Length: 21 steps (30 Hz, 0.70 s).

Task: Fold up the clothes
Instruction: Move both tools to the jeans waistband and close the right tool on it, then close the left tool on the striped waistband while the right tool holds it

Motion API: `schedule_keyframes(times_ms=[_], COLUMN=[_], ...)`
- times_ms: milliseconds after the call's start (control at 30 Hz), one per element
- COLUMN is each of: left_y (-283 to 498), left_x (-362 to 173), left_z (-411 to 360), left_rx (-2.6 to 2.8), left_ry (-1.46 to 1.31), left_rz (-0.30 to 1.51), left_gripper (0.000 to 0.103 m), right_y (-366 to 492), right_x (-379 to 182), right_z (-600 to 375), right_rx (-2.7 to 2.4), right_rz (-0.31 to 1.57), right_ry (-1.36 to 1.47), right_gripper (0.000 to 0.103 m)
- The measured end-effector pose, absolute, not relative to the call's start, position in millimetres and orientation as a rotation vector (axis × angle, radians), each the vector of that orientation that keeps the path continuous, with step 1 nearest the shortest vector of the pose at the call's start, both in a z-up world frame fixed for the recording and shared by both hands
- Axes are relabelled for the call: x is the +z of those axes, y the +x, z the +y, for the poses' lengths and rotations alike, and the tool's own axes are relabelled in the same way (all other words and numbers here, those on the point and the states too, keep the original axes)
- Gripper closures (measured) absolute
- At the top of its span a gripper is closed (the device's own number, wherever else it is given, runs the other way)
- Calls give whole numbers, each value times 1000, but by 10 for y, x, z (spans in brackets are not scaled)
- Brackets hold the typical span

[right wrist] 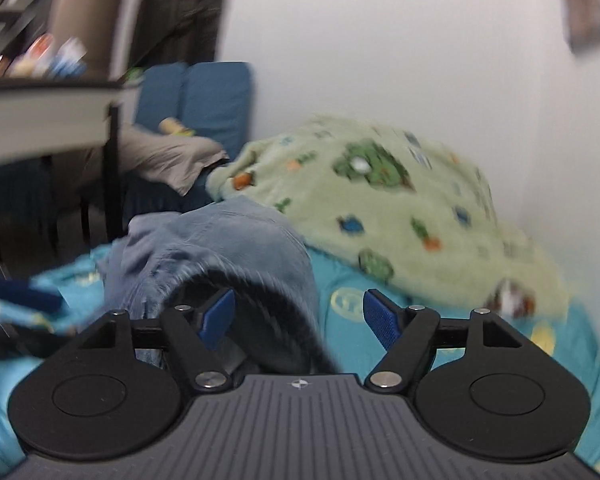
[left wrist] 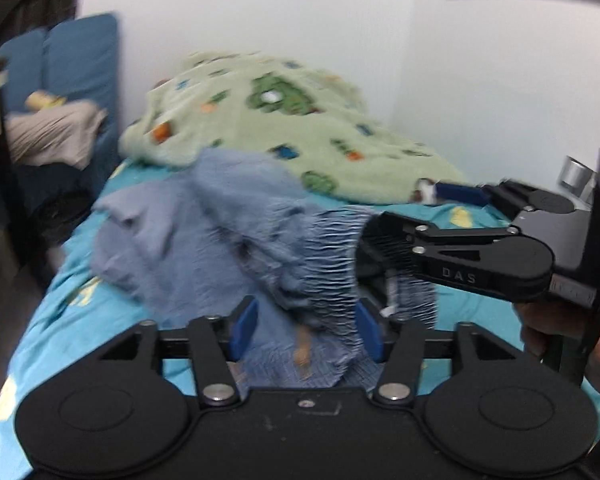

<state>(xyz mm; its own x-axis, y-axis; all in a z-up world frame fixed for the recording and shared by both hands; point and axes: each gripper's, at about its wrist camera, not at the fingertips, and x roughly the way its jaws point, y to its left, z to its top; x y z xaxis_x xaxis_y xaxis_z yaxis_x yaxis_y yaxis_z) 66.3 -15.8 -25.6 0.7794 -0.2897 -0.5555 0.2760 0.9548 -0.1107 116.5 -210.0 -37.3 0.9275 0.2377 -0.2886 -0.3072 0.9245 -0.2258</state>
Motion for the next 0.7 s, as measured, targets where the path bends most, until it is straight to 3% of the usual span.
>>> schedule_keyframes(times_ms=[67, 267, 333, 433, 567, 700], left_y=[710, 892, 946, 977, 941, 891], left_x=[-303, -464, -502, -514, -508, -520], left_z=[-74, 136, 166, 156, 44, -70], left_rx=[-249, -125, -123, -163, -224, -270], left_ry=[-45, -119, -142, -171, -132, -77], left_rz=[637, 721, 723, 717, 693, 676], left_gripper=[49, 49, 49, 49, 48, 46], right_y=[1198, 1383, 1428, 1508, 1620, 1755], right_x=[-403, -616, -637, -472, -192, -290], right_z=[-1986, -1782, -1756, -1882, -2329, -2882], right_rx=[298, 346, 356, 354, 262, 107], right_rz=[227, 246, 241, 242, 263, 358], right_ry=[-383, -657, -684, -488, -143, 150], right_gripper=[30, 50, 77, 90, 91, 91])
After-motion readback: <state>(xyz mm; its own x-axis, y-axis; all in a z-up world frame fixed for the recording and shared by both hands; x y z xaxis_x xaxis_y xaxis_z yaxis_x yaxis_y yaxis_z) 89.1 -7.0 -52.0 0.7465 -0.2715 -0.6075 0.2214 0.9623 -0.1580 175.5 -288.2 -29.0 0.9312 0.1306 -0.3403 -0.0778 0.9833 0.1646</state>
